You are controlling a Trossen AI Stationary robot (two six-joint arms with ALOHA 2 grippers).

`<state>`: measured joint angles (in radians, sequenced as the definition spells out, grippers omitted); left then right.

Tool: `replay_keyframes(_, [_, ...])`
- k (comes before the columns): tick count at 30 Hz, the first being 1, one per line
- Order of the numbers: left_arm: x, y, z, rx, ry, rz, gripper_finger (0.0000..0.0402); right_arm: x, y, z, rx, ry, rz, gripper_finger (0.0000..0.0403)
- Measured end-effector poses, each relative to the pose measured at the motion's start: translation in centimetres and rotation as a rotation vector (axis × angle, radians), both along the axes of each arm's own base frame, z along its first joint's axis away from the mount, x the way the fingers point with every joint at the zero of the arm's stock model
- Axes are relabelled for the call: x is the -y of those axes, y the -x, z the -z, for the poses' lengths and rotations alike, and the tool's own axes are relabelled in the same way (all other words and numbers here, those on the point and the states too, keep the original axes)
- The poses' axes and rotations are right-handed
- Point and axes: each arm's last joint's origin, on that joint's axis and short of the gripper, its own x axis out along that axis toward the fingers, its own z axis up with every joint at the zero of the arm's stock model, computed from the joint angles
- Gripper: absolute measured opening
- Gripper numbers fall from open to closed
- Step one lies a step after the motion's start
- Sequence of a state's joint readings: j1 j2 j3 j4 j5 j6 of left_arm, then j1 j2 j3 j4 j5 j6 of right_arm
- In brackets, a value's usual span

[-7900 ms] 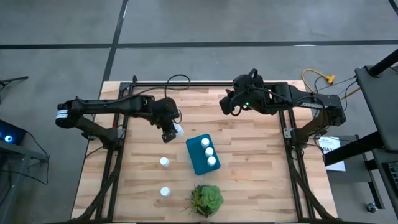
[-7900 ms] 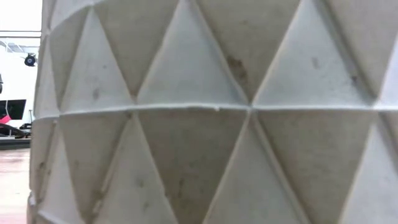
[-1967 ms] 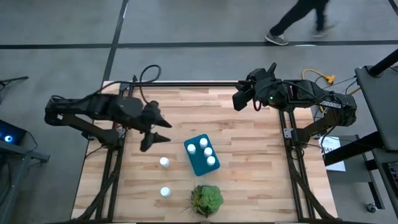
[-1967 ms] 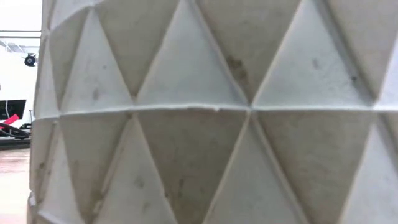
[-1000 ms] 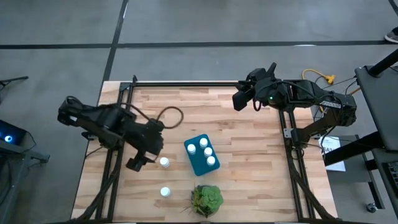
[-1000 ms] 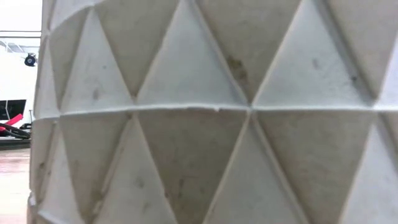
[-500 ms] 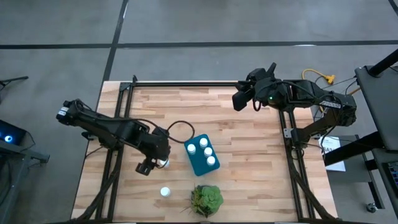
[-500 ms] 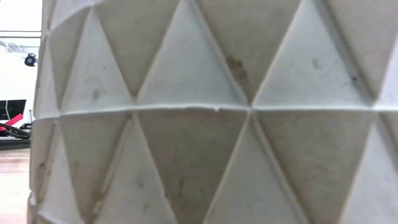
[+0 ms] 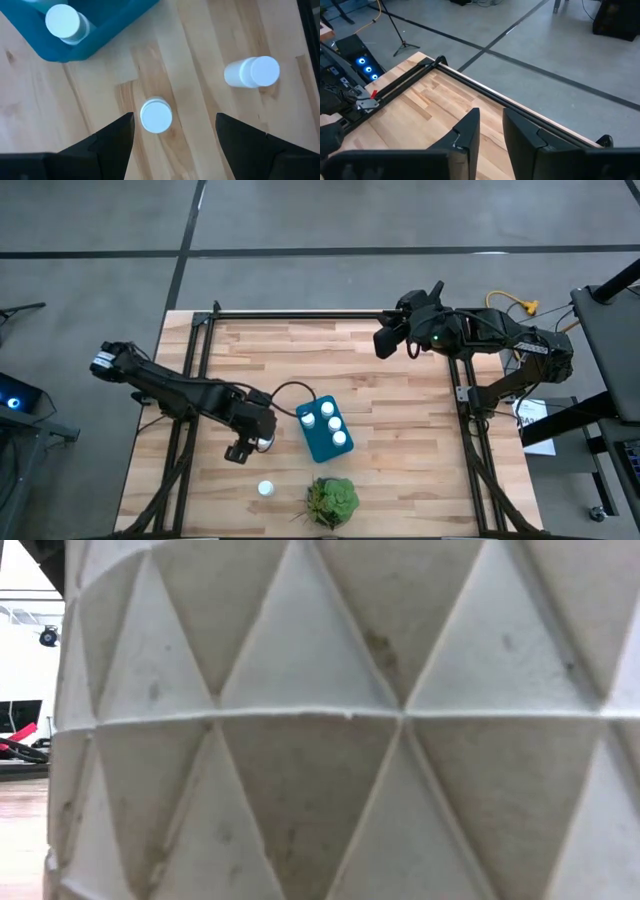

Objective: Pick and place pill bottles into a basket
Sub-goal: Put the medicine bottle into the container

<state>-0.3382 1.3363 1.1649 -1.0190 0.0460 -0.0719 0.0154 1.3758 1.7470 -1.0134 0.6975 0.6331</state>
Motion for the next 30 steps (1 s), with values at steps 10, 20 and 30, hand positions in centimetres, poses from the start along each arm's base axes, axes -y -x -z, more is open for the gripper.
replay_keyframes(10, [0.0,-0.1,0.3,0.016,-0.02,-0.001,0.026,0.0,0.0,0.0,-0.002,0.002,-0.002,0.0079])
replay_keyframes(20, [-0.3,0.4,3.9,-0.031,-0.038,-0.015,0.026,0.0,0.0,0.0,-0.002,0.002,-0.002,0.0076])
replay_keyframes(30, [-0.2,0.3,5.9,0.001,-0.01,-0.036,0.026,0.0,0.0,0.0,-0.001,-0.003,-0.007,0.0077])
